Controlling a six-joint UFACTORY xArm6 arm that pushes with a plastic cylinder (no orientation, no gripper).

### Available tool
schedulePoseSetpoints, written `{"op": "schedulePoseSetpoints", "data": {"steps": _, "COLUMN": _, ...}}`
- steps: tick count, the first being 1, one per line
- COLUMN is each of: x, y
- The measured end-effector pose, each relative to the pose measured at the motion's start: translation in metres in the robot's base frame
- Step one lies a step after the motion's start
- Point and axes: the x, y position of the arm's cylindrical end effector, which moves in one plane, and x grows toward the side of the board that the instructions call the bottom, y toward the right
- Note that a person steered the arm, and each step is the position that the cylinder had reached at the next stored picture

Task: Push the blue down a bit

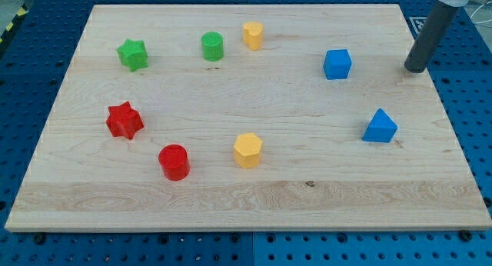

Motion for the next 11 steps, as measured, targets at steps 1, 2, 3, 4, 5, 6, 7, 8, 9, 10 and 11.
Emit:
{"op": "schedulePoseSetpoints", "data": {"steps": 1, "x": -0.021, "y": -0.037}}
{"op": "schedulePoseSetpoints", "data": {"steps": 2, "x": -0.043, "y": -0.056}}
{"op": "schedulePoseSetpoints", "data": {"steps": 3, "x": -0.043, "y": -0.057}}
{"op": "schedulePoseSetpoints", "data": {"steps": 4, "x": -0.043, "y": -0.079}}
{"op": "schedulePoseSetpoints", "data": {"steps": 5, "x": -0.043, "y": -0.109}}
{"op": "schedulePoseSetpoints", "data": {"steps": 6, "x": -0.043, "y": -0.11}}
{"op": "schedulePoseSetpoints", "data": {"steps": 7, "x": -0.043, "y": -0.11}}
{"op": "schedulePoseSetpoints", "data": {"steps": 8, "x": -0.036, "y": -0.11}}
{"op": "schedulePoseSetpoints", "data": {"steps": 9, "x": -0.027, "y": -0.11}}
{"op": "schedulePoseSetpoints", "data": {"steps": 10, "x": -0.025, "y": -0.11}}
{"op": "schedulePoseSetpoints", "data": {"steps": 11, "x": -0.042, "y": -0.117}}
